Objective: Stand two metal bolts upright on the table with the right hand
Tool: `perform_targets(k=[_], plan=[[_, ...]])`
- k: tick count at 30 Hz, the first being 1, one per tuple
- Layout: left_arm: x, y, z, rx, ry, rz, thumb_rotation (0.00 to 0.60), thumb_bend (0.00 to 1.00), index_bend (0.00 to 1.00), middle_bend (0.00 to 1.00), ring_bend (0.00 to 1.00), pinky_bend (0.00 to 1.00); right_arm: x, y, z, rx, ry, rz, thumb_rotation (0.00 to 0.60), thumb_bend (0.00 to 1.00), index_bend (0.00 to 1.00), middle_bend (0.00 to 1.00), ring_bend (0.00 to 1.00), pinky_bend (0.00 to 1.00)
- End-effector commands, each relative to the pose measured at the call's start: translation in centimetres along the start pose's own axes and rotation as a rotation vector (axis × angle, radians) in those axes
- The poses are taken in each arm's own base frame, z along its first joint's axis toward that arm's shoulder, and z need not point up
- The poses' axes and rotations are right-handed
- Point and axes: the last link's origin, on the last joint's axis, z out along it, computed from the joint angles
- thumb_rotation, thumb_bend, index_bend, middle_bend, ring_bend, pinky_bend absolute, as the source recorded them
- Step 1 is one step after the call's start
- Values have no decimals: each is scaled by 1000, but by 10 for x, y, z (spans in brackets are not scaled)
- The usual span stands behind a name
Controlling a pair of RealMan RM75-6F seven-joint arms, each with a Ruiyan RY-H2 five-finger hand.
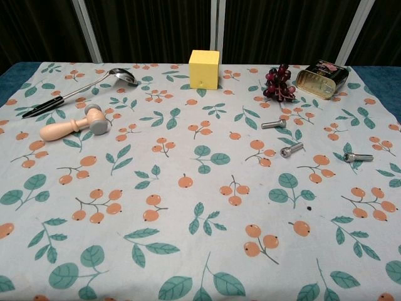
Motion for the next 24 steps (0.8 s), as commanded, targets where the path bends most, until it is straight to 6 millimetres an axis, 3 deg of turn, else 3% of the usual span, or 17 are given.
perform_targets(k=[1, 13, 17, 24], plan=[[0, 0, 0, -2, -1, 1, 600, 0, 158, 87, 0, 0, -1, 1, -2, -4, 1, 1, 600, 207, 82, 121, 0, 0], [0, 0, -1, 2, -2, -1, 600, 0, 158, 87, 0, 0, -5, -5, 6, 35, -27, 1, 600, 207, 81, 132, 0, 0], [0, 0, -1, 2, -3, -2, 600, 0, 158, 87, 0, 0, -12, -21, 34, 116, -77, -22, 600, 212, 85, 156, 0, 1], [1, -2, -3, 8, 0, -10, 600, 0, 158, 87, 0, 0, -43, -69, 106, 229, -138, -104, 600, 229, 226, 230, 0, 30]])
